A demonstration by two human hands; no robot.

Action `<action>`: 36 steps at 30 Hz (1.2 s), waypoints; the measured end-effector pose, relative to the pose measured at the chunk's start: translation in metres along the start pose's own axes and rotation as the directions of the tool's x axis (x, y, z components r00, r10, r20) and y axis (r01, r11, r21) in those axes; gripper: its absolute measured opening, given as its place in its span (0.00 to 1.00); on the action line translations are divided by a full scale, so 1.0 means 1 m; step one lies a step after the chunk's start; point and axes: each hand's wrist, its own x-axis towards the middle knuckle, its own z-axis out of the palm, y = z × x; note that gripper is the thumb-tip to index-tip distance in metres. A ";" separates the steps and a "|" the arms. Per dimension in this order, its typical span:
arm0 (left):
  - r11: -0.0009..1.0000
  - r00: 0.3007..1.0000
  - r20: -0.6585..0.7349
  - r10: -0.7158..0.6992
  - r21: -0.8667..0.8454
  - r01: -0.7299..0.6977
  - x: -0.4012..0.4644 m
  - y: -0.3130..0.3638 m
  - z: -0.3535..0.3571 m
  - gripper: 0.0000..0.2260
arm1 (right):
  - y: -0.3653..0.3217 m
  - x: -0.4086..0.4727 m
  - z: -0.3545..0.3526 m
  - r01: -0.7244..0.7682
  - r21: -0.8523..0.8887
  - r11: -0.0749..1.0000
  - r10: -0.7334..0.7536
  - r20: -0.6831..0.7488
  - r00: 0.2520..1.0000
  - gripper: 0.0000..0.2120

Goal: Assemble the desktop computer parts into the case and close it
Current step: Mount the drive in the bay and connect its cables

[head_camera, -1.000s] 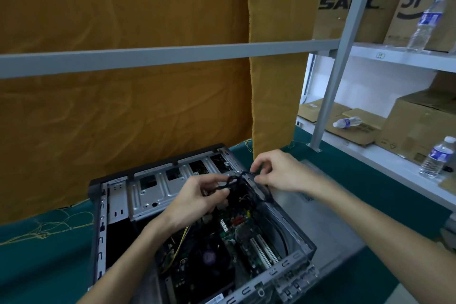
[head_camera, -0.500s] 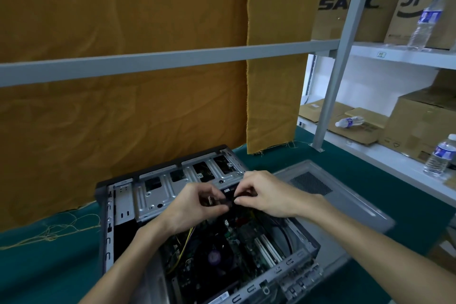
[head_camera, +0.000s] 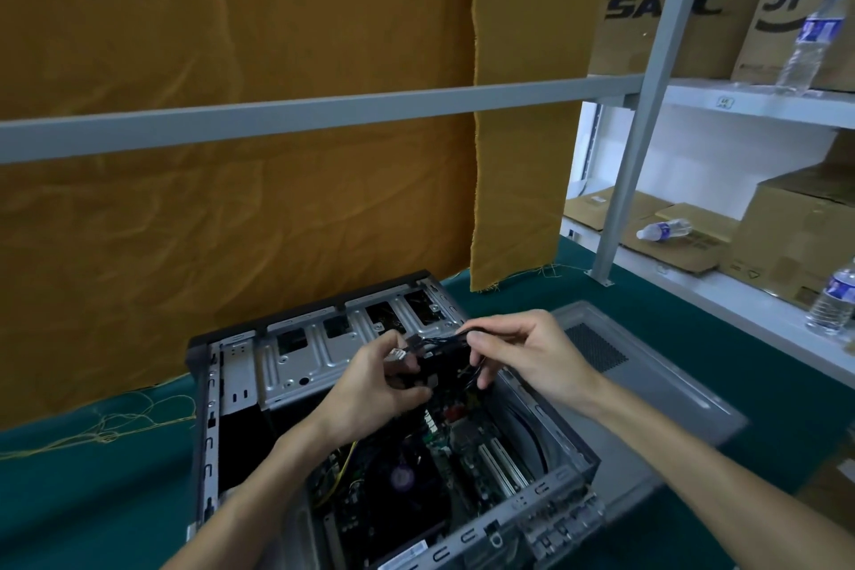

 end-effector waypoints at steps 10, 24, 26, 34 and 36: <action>0.958 0.976 -0.185 0.113 0.280 -0.058 0.003 -0.014 -0.006 0.18 | -0.005 -0.011 -0.030 -0.059 0.142 0.988 0.057 0.017 0.998 0.10; 0.985 0.977 -0.180 0.117 -0.102 -0.137 0.001 0.012 -0.006 0.12 | -0.006 -0.005 0.014 -0.052 -0.675 0.736 0.143 0.080 0.986 0.23; 0.985 0.973 -0.168 0.159 -0.039 -0.168 0.003 0.014 0.000 0.10 | -0.005 -0.001 0.034 -0.116 -0.646 0.754 0.156 0.005 0.988 0.32; 0.978 0.967 -0.152 0.202 0.081 -0.192 0.004 0.009 0.013 0.06 | 0.009 0.001 0.046 -0.252 -0.305 0.918 0.256 -0.027 0.966 0.06; 0.965 0.972 -0.078 0.220 0.161 -0.206 0.005 0.007 0.010 0.04 | 0.011 -0.001 0.040 -0.298 -0.283 0.912 0.299 -0.040 0.953 0.10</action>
